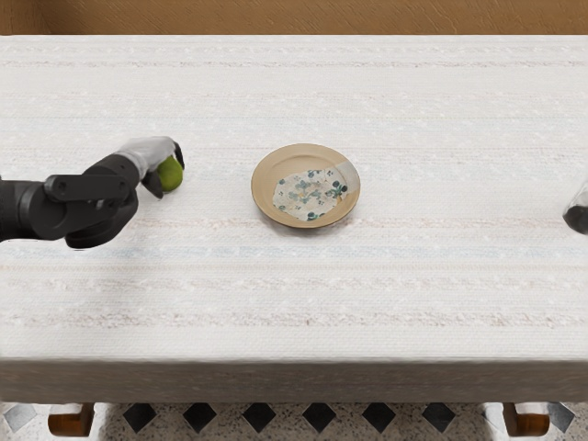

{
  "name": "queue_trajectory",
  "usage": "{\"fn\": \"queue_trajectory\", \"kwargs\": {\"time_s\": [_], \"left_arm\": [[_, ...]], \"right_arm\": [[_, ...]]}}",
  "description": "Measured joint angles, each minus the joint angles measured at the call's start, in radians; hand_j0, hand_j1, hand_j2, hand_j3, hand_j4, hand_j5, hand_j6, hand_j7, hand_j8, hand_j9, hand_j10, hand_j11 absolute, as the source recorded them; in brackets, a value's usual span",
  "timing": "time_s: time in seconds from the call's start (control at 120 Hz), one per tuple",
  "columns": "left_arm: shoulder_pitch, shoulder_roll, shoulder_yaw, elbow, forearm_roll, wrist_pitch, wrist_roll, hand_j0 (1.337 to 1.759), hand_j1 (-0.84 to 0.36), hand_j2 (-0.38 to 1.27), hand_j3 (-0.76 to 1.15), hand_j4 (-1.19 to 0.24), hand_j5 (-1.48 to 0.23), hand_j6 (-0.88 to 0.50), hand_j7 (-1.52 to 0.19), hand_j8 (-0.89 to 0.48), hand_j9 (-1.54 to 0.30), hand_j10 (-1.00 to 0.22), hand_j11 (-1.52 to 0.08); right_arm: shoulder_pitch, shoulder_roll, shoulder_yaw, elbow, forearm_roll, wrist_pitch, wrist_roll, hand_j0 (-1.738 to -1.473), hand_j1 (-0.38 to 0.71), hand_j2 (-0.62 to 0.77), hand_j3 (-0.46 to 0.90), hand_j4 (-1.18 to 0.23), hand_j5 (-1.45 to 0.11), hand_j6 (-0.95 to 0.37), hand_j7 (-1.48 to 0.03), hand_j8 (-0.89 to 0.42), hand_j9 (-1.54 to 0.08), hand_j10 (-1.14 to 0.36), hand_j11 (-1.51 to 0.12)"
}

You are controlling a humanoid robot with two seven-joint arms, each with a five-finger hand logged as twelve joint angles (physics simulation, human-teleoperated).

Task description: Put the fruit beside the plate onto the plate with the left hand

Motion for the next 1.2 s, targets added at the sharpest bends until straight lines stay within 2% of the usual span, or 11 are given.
{"fn": "queue_trajectory", "kwargs": {"time_s": [0.133,0.375,0.508,0.55,0.625,0.7,0.742,0.775,0.958,1.083,1.2], "left_arm": [[-0.03,-0.01,-0.001,-0.012,-0.002,-0.006,0.001,1.651,-0.27,0.16,0.0,-0.47,-0.87,-0.3,-0.87,-0.38,-0.87,-0.64,-0.87],[-0.136,-0.059,-0.01,-0.076,-0.036,-0.026,0.001,1.652,-0.23,0.11,0.0,-0.49,-0.91,-0.3,-0.9,-0.39,-0.9,-0.66,-0.9],[-0.19,-0.099,-0.014,-0.091,-0.053,-0.029,0.002,1.652,-0.23,0.19,0.0,-0.51,-0.92,-0.31,-0.91,-0.38,-0.9,-0.66,-0.9],[-0.209,-0.106,-0.015,-0.094,-0.06,-0.035,0.001,1.652,-0.23,0.16,0.0,-0.51,-0.92,-0.31,-0.91,-0.36,-0.9,-0.66,-0.9],[-0.239,-0.12,-0.016,-0.101,-0.078,-0.043,0.001,1.653,-0.26,0.26,0.0,-0.52,-0.92,-0.3,-0.91,-0.35,-0.9,-0.65,-0.9],[-0.257,-0.137,-0.02,-0.11,-0.097,-0.054,0.0,1.653,-0.25,0.22,0.0,-0.51,-0.93,-0.3,-0.91,-0.35,-0.9,-0.65,-0.9],[-0.269,-0.162,-0.023,-0.113,-0.11,-0.059,0.0,1.654,-0.26,0.26,0.0,-0.52,-0.93,-0.32,-0.91,-0.35,-0.89,-0.65,-0.9],[-0.28,-0.186,-0.028,-0.115,-0.121,-0.062,0.0,1.653,-0.22,0.18,0.0,-0.53,-0.93,-0.32,-0.91,-0.37,-0.89,-0.66,-0.9],[-0.337,-0.258,-0.052,-0.123,-0.176,-0.07,0.0,1.655,-0.25,0.34,0.0,-0.55,-0.94,-0.35,-0.92,-0.38,-0.9,-0.67,-0.9],[-0.335,-0.258,-0.058,-0.128,-0.198,-0.07,0.0,1.655,-0.27,0.37,0.0,-0.55,-0.92,-0.34,-0.92,-0.37,-0.89,-0.66,-0.9],[-0.29,-0.258,-0.059,-0.134,-0.204,-0.073,0.0,1.655,-0.26,0.36,0.0,-0.58,-0.91,-0.35,-0.91,-0.38,-0.89,-0.66,-0.89]], "right_arm": [[0.0,0.0,0.0,0.0,0.0,0.0,0.0,-1.658,-0.31,-0.01,0.0,-0.03,-0.04,-0.03,-0.04,-0.03,-0.04,-0.03,-0.04],[0.0,0.0,0.0,0.0,0.0,0.0,0.0,-1.658,-0.31,-0.01,0.0,-0.03,-0.04,-0.03,-0.04,-0.03,-0.04,-0.03,-0.04],[0.0,0.0,0.0,0.0,0.0,0.0,0.0,-1.658,-0.31,-0.01,0.0,-0.03,-0.04,-0.03,-0.04,-0.03,-0.04,-0.03,-0.04],[0.0,0.0,0.0,0.0,0.0,0.0,0.0,-1.658,-0.31,-0.01,0.0,-0.03,-0.04,-0.03,-0.04,-0.03,-0.04,-0.03,-0.04],[0.0,0.0,0.0,0.0,0.0,0.0,0.0,-1.658,-0.31,-0.01,0.0,-0.03,-0.04,-0.03,-0.04,-0.03,-0.04,-0.03,-0.04],[0.0,0.0,0.0,0.0,0.0,0.0,0.0,-1.658,-0.31,-0.01,0.0,-0.03,-0.04,-0.03,-0.04,-0.03,-0.04,-0.03,-0.04],[0.0,0.0,0.0,0.0,0.0,0.0,0.0,-1.658,-0.31,-0.01,0.0,-0.03,-0.04,-0.03,-0.04,-0.03,-0.04,-0.03,-0.04],[0.0,0.0,0.0,0.0,0.0,0.0,0.0,-1.658,-0.31,-0.01,0.0,-0.03,-0.04,-0.03,-0.04,-0.03,-0.04,-0.03,-0.04],[0.0,0.0,0.0,0.0,0.0,0.0,0.0,-1.658,-0.31,-0.01,0.0,-0.03,-0.04,-0.03,-0.04,-0.03,-0.04,-0.03,-0.04],[0.0,0.0,0.0,0.0,0.0,0.0,0.0,-1.658,-0.31,-0.01,0.0,-0.03,-0.04,-0.03,-0.04,-0.03,-0.04,-0.03,-0.04],[0.0,0.0,0.0,0.0,0.0,0.0,0.0,-1.658,-0.31,-0.01,0.0,-0.03,-0.04,-0.03,-0.04,-0.03,-0.04,-0.03,-0.04]]}}
